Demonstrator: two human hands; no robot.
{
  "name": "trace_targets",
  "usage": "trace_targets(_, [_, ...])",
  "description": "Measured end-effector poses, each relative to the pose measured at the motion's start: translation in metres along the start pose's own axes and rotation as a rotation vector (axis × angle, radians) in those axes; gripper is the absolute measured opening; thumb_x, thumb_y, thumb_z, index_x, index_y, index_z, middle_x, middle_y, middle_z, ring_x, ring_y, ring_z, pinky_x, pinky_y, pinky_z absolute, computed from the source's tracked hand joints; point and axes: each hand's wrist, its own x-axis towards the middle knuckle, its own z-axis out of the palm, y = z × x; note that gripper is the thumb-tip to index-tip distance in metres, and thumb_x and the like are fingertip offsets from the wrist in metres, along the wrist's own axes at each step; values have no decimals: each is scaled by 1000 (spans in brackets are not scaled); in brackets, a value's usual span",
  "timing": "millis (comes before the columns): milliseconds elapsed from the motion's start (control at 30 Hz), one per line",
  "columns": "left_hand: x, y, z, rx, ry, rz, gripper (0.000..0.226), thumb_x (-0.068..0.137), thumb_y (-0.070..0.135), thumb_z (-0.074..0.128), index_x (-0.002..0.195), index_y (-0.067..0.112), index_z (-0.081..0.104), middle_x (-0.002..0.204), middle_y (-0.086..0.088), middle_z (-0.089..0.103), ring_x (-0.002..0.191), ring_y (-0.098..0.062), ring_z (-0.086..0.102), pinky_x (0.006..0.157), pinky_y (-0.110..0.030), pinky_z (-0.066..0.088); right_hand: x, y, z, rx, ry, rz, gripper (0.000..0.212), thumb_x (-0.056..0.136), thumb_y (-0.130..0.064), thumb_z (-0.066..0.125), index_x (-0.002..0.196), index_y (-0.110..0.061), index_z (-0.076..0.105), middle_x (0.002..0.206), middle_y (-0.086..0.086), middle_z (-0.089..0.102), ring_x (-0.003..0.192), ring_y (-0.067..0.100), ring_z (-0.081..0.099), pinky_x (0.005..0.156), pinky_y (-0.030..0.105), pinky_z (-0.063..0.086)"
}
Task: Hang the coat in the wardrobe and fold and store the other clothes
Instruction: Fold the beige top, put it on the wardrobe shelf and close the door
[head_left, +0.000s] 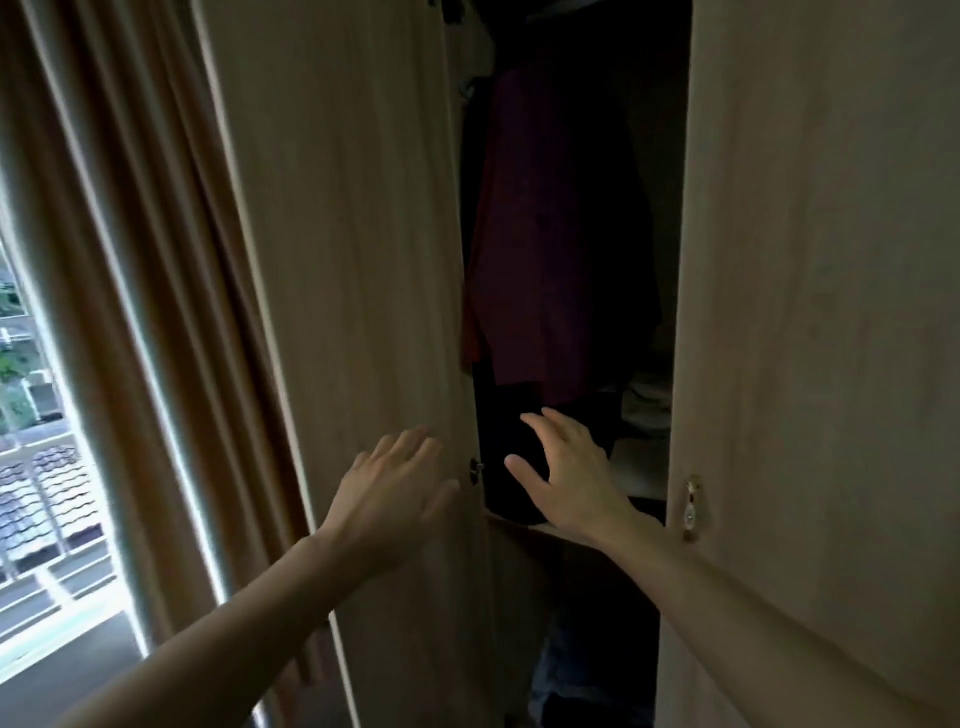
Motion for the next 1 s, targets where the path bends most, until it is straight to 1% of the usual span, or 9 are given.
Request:
trace_targets(100, [1,-36,-12,-5,70,-53,68,88,62,25,141,24,45,149,-1,44,129,-24,48,100,-43,46,16,-24,9,20,-6,-28,66,98,-58,39,154,-26,25,163,3,19,150,21,13,120,44,18])
trace_targets(300, [4,-113,-33,-58,312,-101,53,92,48,45,136,19,50,144,-6,50,125,-31,51,95,-44,50,44,-79,37,56,6,-95,67,98,-57,41,154,-24,25,163,3,19,150,18,13,122,42,18])
trace_targets(433, [5,-149,-34,-39,426,-109,58,93,47,44,142,17,43,152,-7,40,136,-29,40,97,-46,49,61,-110,55,41,2,-121,67,99,-55,42,155,-23,23,163,2,19,150,17,13,121,39,17])
trace_targets(633, [21,-178,-26,-100,397,-117,68,97,48,43,156,22,18,164,-4,16,146,-28,26,98,-44,48,78,-127,75,-10,-17,-102,65,100,-51,44,155,-22,24,161,-1,22,149,15,16,120,34,17])
trace_targets(767, [39,-188,-15,-284,402,-25,76,98,30,53,157,12,8,165,-9,8,152,-24,12,117,-43,30,83,-131,81,-25,-3,-71,65,99,-51,47,154,-22,25,160,-3,25,146,14,20,118,31,20])
trace_targets(867, [57,-190,-12,-417,400,-76,77,99,21,52,157,11,3,165,-12,5,151,-31,13,120,-43,21,88,-135,80,-37,9,-63,63,99,-48,49,153,-23,27,158,-4,27,144,13,23,113,24,17])
trace_targets(933, [65,-190,-13,-440,443,-18,78,97,10,54,154,13,2,162,-24,10,142,-46,29,106,-53,43,91,-137,79,-49,11,-46,63,99,-48,49,153,-22,26,160,-3,25,146,13,20,114,26,16])
trace_targets(967, [67,-191,-12,-428,474,39,76,94,3,56,149,14,5,156,-34,15,129,-58,40,85,-55,55,92,-138,78,-51,13,-37,63,100,-47,48,153,-23,26,160,-3,23,147,13,18,115,26,14])
trace_targets(1000, [69,-192,-9,-413,490,91,76,92,-2,59,143,14,5,151,-42,17,115,-66,47,63,-50,57,92,-139,78,-50,16,-32,62,100,-47,48,153,-24,27,160,-4,22,147,13,16,114,26,13])
